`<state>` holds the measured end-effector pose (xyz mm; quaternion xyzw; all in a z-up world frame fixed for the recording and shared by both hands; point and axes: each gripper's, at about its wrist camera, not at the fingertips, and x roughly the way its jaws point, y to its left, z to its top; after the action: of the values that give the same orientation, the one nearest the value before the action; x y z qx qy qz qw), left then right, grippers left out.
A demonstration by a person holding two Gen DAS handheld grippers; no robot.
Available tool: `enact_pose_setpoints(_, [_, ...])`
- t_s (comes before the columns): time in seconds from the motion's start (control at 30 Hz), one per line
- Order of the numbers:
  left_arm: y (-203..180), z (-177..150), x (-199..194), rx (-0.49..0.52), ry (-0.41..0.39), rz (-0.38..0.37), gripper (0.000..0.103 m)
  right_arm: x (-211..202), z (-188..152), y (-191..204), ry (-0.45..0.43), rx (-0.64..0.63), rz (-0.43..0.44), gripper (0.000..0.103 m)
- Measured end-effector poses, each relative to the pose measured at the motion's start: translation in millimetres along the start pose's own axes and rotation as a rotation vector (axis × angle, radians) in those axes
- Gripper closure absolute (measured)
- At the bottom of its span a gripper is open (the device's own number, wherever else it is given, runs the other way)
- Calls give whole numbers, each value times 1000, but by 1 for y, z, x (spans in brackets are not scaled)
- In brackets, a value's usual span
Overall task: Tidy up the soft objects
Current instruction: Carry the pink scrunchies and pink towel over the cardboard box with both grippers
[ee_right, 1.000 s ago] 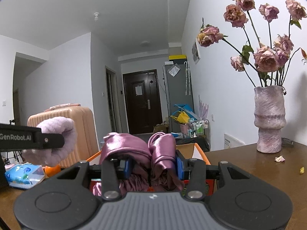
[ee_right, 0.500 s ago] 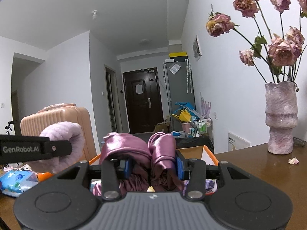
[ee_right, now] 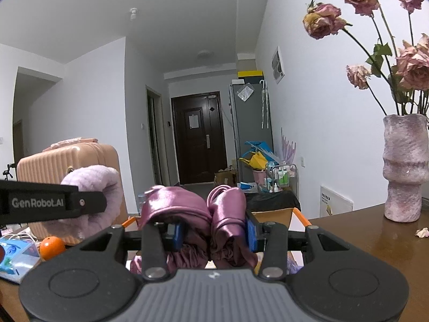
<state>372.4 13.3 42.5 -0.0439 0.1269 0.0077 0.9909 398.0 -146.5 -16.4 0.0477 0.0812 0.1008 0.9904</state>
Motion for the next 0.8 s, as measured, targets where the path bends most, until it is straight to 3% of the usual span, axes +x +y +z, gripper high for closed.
enact_pose_setpoints(0.8, [19,1,71,21,65,8,68,63,0,9,67,-22,-24,60])
